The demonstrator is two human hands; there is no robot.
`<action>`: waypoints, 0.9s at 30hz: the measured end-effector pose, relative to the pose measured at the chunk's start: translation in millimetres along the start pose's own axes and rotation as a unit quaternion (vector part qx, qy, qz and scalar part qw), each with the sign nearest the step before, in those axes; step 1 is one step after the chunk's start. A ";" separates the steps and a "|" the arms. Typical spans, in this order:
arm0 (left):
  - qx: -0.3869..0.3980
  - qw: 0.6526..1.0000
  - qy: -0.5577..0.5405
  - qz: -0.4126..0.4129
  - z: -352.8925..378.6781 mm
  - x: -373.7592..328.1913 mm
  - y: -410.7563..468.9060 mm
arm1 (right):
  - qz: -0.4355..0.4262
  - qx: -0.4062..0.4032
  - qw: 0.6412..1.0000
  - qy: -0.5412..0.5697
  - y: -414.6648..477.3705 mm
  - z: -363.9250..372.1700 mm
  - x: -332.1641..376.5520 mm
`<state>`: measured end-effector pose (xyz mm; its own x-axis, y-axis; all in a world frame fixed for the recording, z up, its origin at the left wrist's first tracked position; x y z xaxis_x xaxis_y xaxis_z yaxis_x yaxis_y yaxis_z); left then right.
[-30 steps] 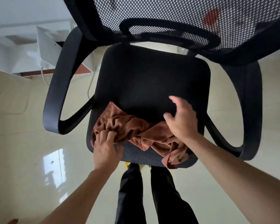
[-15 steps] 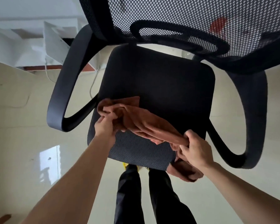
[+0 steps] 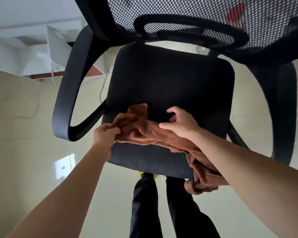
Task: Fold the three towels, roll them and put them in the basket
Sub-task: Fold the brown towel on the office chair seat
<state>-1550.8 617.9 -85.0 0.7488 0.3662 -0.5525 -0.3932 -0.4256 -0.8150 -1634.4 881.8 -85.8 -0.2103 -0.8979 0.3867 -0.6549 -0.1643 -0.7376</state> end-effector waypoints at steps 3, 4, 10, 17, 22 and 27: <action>-0.082 0.996 0.023 0.032 -26.4 6.7 -4.2 | -0.057 -0.023 0.992 -0.107 -14.2 26.8 20.2; -0.098 0.995 0.010 0.032 -30.9 8.6 -4.1 | -0.064 -0.062 0.991 -0.100 -24.7 29.1 17.0; -0.162 0.984 -0.071 -0.016 -34.3 26.0 -7.2 | -0.033 0.073 0.995 -0.065 -74.2 66.6 -20.2; 0.007 1.000 0.010 0.018 -30.0 17.4 -9.4 | -0.001 -0.053 0.998 -0.022 3.4 46.2 41.8; 0.087 0.964 0.230 0.096 -34.5 0.1 -12.7 | 0.045 -0.051 0.995 0.072 23.8 45.5 46.3; 0.173 0.835 0.503 0.140 2.4 -16.8 -14.0 | 0.182 -0.204 0.916 0.293 16.8 -27.2 -20.9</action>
<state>-1559.1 619.7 -64.7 0.6020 -0.6628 -0.4453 -0.6284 -0.0492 -0.7763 -1660.7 908.9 -91.3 -0.7432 -0.4701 0.4761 -0.6566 0.3761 -0.6537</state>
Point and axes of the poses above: each hand's wrist, its own y-axis towards the middle knuckle, its own z-axis out of the palm, x = y × z, the point moved 6 cm from there along y, towards the middle knuckle, and after that the axes turned 13 degrees about -y, right-handed, at the moved point
